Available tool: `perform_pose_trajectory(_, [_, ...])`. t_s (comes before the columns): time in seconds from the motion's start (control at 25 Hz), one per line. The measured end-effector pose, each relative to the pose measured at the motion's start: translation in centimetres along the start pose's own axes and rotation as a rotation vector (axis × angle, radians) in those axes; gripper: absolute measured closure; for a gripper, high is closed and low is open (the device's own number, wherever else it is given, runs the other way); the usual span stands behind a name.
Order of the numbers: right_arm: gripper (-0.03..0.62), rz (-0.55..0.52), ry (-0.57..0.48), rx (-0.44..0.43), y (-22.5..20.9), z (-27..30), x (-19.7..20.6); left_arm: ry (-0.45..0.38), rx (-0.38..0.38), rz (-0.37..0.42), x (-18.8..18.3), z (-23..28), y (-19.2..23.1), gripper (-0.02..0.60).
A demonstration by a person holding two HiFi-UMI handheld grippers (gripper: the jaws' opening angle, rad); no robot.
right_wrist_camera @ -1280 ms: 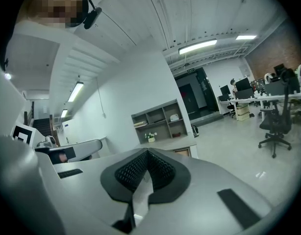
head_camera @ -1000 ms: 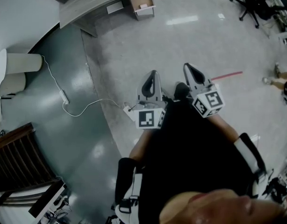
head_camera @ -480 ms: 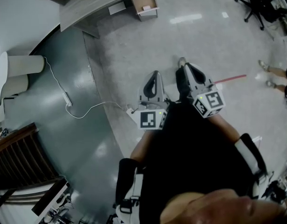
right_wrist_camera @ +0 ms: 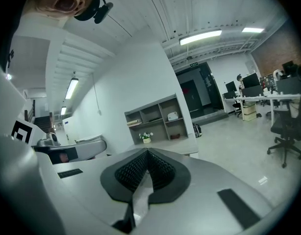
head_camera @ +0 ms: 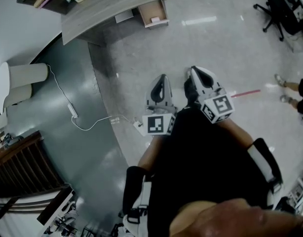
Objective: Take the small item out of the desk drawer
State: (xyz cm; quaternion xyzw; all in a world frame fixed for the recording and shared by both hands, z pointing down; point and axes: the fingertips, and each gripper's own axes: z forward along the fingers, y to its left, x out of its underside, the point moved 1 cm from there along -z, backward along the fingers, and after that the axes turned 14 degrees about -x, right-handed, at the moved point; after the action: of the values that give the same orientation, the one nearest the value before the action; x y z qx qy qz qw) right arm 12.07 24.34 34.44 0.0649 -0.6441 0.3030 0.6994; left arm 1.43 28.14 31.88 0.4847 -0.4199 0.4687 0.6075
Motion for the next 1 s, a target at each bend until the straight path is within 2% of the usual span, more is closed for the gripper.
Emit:
perform_pose_trajectory(0.2, [0.595, -0.009, 0.029, -0.031, -5.6, 2.6, -2.8, -0.001, -0.023, 0.017, -1.6, 6.1, -1.8, 0.589])
perform_pose_trajectory(0.4, [0.595, -0.009, 0.04, -0.066, -10.2, 4.3, -4.5, 0.011, -0.064, -0.001, -1.8, 10.8, -3.3, 0.589])
perform_pose_trajectory(0.56, [0.595, -0.005, 0.054, -0.085, -13.3, 5.7, -5.5, 0.037, -0.083, 0.054, -1.3, 13.7, -3.6, 0.589])
perform_pose_trajectory(1.0, [0.595, 0.026, 0.072, -0.092, -18.3, 9.8, -5.5, 0.057, -0.108, 0.051, -0.8, 20.3, -2.3, 0.589])
